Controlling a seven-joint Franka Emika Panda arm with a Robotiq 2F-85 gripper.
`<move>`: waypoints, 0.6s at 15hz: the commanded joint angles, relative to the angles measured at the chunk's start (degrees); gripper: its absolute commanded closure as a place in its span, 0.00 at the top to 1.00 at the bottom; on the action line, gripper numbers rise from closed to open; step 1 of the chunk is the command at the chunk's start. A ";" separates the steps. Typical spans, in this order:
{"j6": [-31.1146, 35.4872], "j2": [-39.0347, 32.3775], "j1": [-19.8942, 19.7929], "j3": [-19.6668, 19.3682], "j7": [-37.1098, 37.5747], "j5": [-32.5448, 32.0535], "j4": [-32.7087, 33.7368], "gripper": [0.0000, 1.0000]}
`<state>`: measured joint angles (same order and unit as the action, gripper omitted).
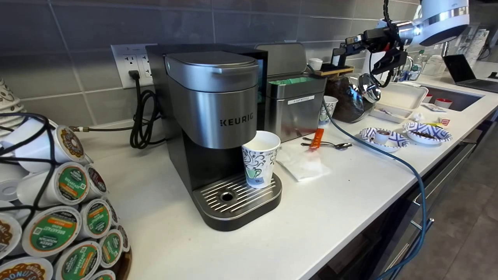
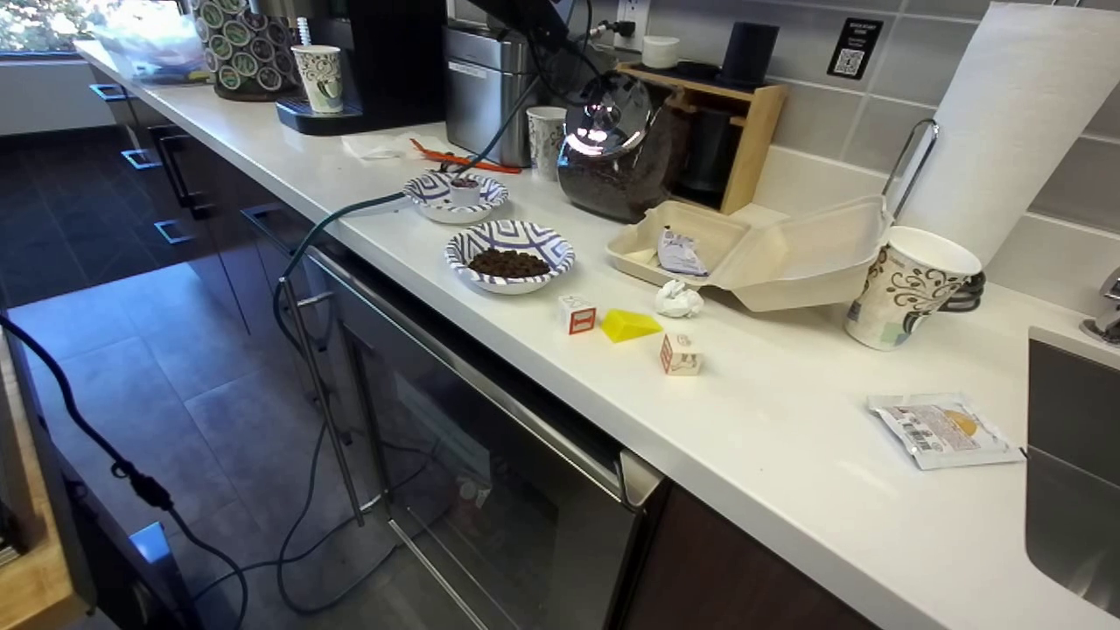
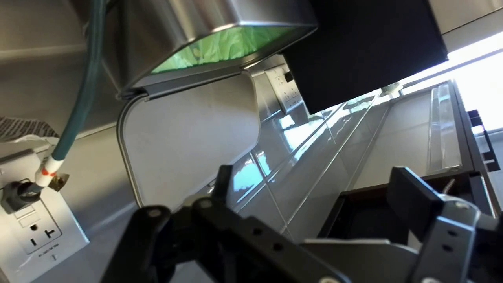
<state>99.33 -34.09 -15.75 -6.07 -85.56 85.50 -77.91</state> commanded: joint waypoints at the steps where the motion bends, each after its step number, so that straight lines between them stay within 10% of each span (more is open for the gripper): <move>1: 3.68 -7.42 0.17 1.46 0.37 2.40 9.54 1.00; 9: 10.67 -17.44 0.39 5.37 3.47 2.32 24.69 1.00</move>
<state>108.49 -45.69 -15.60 -2.15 -83.61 87.21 -61.31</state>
